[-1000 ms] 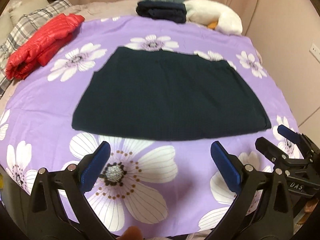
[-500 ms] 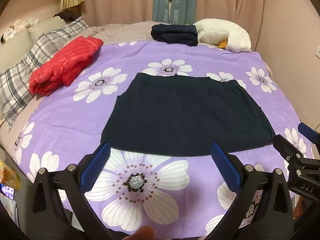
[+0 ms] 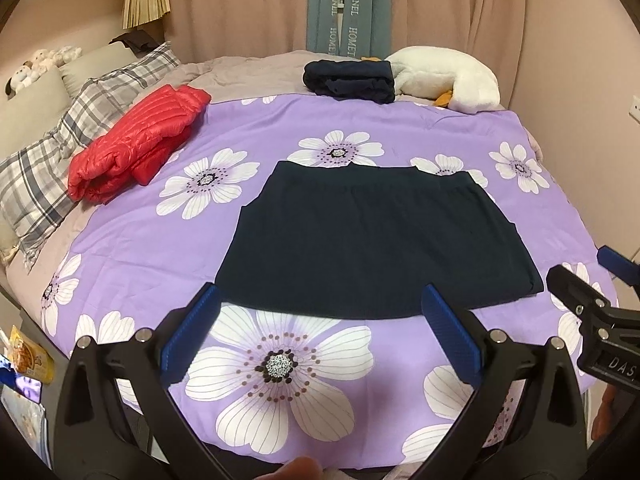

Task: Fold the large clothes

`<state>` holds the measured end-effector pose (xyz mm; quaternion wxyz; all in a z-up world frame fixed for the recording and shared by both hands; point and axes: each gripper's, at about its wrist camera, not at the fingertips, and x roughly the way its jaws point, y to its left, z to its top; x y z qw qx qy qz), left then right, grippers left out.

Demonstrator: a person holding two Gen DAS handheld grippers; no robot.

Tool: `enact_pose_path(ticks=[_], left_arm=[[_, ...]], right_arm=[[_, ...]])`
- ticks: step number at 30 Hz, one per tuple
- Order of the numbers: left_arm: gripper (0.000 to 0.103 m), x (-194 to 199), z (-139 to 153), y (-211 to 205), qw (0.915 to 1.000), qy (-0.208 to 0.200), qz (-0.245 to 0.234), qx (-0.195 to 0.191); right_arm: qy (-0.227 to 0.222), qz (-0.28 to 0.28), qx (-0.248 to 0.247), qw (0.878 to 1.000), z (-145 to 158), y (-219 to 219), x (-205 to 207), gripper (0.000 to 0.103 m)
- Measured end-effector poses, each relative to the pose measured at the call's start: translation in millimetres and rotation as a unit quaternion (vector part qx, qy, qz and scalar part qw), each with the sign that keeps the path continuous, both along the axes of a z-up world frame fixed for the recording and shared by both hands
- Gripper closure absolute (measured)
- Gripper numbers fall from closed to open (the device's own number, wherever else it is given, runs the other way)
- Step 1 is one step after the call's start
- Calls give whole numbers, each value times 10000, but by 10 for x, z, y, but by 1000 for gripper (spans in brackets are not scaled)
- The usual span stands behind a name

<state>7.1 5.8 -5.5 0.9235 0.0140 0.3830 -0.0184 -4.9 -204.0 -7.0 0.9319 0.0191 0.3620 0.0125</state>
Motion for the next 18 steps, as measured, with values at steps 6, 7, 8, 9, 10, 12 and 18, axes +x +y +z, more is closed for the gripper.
enact_pose_path(ticks=[6, 7, 8, 9, 10, 12, 18], left_arm=[[2, 1, 18, -38, 9999, 83, -23, 65], [2, 9, 21, -37, 9999, 93, -17, 60], [2, 10, 29, -36, 9999, 98, -8, 51], [2, 10, 37, -35, 9999, 98, -9, 42], [2, 9, 36, -37, 9999, 94, -3, 51], [2, 12, 44, -36, 9999, 79, -9, 64], [2, 10, 73, -63, 9999, 69, -10, 94]], right_arm=[[-16, 19, -118, 9999, 42, 53, -29, 1], [-19, 2, -159, 9999, 47, 61, -28, 1], [-17, -7, -175, 9998, 49, 62, -31, 1], [-10, -11, -181, 9998, 49, 60, -31, 1], [1, -10, -168, 9999, 52, 58, -27, 1], [21, -23, -162, 9999, 54, 54, -15, 1], [129, -83, -155, 9998, 13, 41, 9, 1]])
